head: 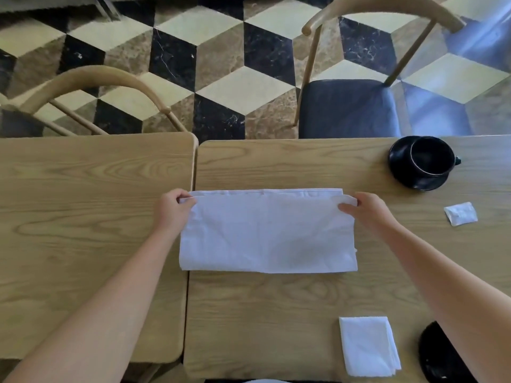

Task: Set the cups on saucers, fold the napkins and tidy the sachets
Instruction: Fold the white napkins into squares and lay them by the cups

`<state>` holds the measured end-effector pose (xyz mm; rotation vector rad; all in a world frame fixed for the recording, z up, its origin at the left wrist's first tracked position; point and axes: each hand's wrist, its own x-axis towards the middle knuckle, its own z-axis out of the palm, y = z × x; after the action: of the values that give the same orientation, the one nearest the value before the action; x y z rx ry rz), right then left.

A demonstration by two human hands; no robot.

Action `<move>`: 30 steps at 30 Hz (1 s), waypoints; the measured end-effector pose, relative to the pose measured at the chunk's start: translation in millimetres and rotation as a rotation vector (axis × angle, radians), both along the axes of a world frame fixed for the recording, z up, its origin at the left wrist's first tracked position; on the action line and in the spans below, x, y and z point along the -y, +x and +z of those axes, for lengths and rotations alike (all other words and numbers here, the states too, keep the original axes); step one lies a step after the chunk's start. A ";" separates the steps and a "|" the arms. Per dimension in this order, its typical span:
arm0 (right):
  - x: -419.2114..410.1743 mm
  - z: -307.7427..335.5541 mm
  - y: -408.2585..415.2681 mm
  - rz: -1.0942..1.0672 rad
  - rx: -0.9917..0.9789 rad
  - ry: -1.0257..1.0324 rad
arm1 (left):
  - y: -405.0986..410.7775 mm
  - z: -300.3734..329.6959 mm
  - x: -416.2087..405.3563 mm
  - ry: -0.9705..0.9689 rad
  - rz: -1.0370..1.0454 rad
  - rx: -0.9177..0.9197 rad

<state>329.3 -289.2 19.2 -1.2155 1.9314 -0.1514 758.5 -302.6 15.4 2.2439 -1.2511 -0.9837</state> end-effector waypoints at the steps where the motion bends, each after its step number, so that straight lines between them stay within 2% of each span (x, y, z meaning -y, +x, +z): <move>1: 3.1 -3.2 0.1 -0.013 0.007 0.003 | -0.7 -3.3 4.5 0.007 0.007 0.005; 9: 26.9 -21.5 -0.6 -0.005 0.045 0.017 | -3.3 -30.0 32.3 0.031 -0.007 0.027; 13: 31.0 -31.1 0.6 -0.002 -0.048 0.024 | -7.4 -39.5 35.5 0.059 -0.005 0.061; 16: 24.6 -33.7 5.4 -0.008 -0.250 -0.089 | -14.0 -38.6 28.0 -0.036 -0.077 0.375; 19: 4.6 -32.6 30.4 -0.008 -0.372 -0.342 | -38.6 -39.8 7.7 -0.329 -0.274 0.581; 21: -16.4 -33.4 69.6 0.113 -0.350 -0.415 | -69.5 -46.1 -14.9 -0.389 -0.456 0.579; 24: -53.2 -47.8 139.9 0.382 -0.258 -0.453 | -116.8 -63.4 -52.5 -0.361 -0.714 0.457; 26: -67.8 -64.7 170.3 0.463 -0.227 -0.506 | -131.1 -75.8 -68.1 -0.314 -0.747 0.446; 30: -69.2 -99.5 176.4 0.406 -0.233 -0.512 | -127.9 -99.7 -70.2 -0.302 -0.702 0.498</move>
<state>505.7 -220.0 -80.3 -2.0172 1.8490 -0.3135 630.6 -232.5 -84.3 1.8810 -2.3230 -0.3715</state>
